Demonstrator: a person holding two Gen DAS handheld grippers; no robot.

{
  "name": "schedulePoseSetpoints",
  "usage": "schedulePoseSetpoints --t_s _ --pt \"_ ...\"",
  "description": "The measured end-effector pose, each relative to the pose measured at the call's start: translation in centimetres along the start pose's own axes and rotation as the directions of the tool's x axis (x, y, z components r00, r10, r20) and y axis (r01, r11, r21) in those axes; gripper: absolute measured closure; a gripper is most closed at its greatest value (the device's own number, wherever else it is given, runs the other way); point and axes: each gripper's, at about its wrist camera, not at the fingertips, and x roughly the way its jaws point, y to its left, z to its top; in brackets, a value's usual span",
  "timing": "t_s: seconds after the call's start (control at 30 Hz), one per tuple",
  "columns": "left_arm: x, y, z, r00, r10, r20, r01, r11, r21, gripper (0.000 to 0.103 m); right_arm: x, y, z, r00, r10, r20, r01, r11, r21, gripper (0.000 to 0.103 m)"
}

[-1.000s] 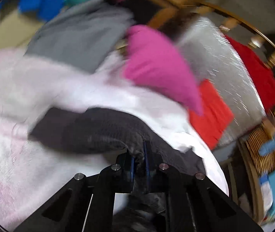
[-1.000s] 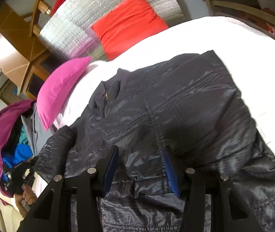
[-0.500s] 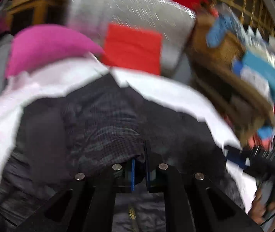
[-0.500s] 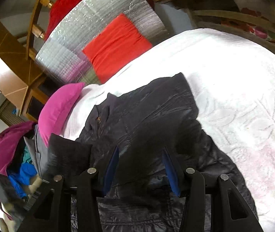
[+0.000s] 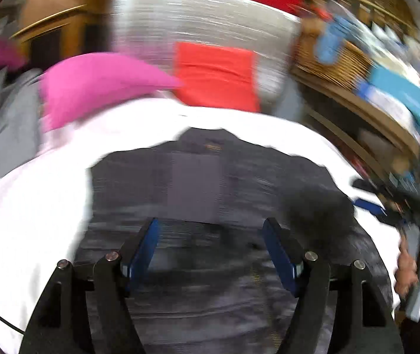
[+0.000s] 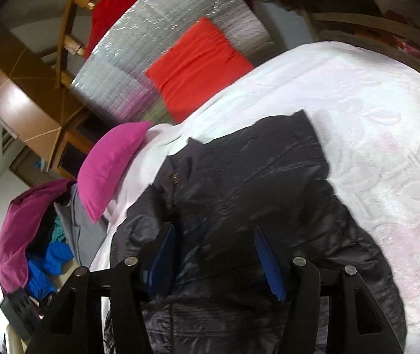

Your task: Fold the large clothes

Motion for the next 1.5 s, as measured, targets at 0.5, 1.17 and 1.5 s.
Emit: schedulePoseSetpoints --t_s 0.5,1.17,1.5 --pt "6.7 9.8 -1.5 0.932 0.214 -0.293 -0.301 0.906 -0.296 0.031 7.8 13.2 -8.2 0.989 -0.135 -0.058 0.080 0.827 -0.556 0.017" --pt "7.7 9.7 -2.2 0.912 0.252 -0.324 -0.333 0.916 -0.225 0.030 8.7 -2.9 -2.2 0.981 0.107 -0.164 -0.050 0.946 0.322 0.060" --pt "7.8 9.9 -2.2 0.908 0.252 -0.333 -0.339 0.911 -0.235 0.030 4.4 6.4 -1.9 0.997 -0.074 -0.012 0.068 0.965 -0.252 0.021"
